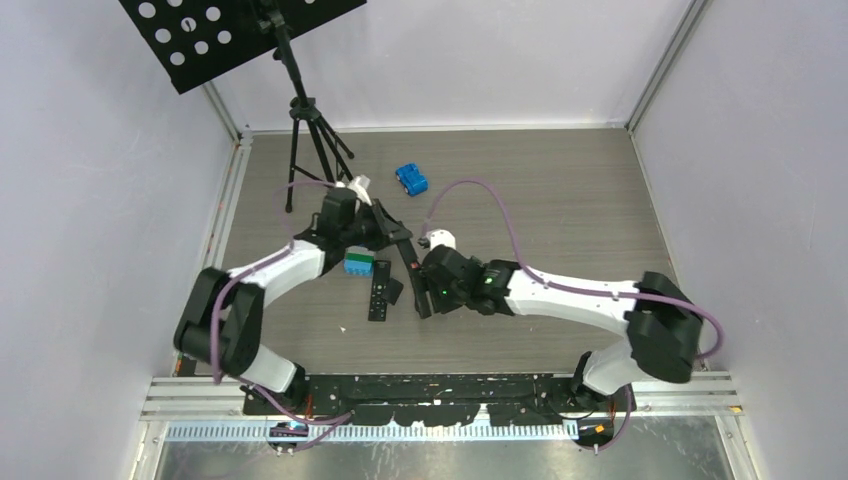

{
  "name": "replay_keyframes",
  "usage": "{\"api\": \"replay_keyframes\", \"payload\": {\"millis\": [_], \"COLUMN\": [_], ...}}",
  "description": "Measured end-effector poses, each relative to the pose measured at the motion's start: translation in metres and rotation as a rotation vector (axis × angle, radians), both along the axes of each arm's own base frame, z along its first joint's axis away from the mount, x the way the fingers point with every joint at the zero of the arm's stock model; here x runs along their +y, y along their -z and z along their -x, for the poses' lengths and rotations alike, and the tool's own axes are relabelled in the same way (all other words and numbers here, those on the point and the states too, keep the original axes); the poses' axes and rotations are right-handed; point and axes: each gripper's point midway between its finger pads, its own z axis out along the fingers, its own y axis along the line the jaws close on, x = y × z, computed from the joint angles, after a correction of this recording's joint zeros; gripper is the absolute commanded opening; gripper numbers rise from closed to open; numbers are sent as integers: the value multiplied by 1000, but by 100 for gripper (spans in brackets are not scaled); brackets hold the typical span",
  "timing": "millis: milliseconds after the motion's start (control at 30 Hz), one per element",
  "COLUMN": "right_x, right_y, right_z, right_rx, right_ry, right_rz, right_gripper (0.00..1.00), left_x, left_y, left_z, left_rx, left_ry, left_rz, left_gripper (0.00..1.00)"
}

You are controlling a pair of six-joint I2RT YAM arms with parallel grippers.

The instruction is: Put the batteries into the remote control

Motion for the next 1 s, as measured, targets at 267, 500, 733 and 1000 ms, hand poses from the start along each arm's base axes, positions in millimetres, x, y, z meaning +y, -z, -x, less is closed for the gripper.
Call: {"api": "replay_keyframes", "payload": {"millis": [267, 500, 733, 1000], "right_x": [52, 91, 89, 68], "right_y": [24, 45, 52, 59], "right_z": [-31, -66, -74, -69], "right_rx": [1, -37, -66, -59], "right_ry": [91, 168, 207, 225], "right_rz": [36, 121, 231, 324], "right_gripper": [80, 84, 73, 74], "left_x": [111, 173, 183, 181], "left_y": [-50, -65, -52, -49], "left_z": [-16, 2, 11, 13], "left_rx": [-146, -186, -143, -134], "left_ry": [-371, -575, -584, -573], "left_rz": [-237, -382, -430, -424], "left_gripper": [0, 0, 0, 0]}}
